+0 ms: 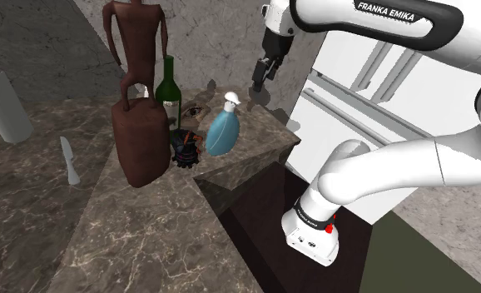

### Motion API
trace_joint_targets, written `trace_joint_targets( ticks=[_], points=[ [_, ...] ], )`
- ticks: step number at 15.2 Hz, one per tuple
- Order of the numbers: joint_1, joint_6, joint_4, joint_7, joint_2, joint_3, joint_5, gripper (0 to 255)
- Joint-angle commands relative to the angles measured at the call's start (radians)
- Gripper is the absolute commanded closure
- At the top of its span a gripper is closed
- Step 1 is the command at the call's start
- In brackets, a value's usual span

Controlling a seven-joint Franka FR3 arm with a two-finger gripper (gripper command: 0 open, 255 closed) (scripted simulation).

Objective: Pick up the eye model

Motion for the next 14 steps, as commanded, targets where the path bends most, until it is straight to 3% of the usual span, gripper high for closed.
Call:
trace_joint_targets(
  ticks=[1,7,14],
  points=[
    [0.0,0.0,0.0,0.0,0.0,0.0,0.0,0],
    [0.027,0.194,-0.002,-0.195,0.169,-0.089,-0.041,0],
    [0.066,0.389,0.068,-0.423,0.412,-0.172,-0.045,0]
  ],
)
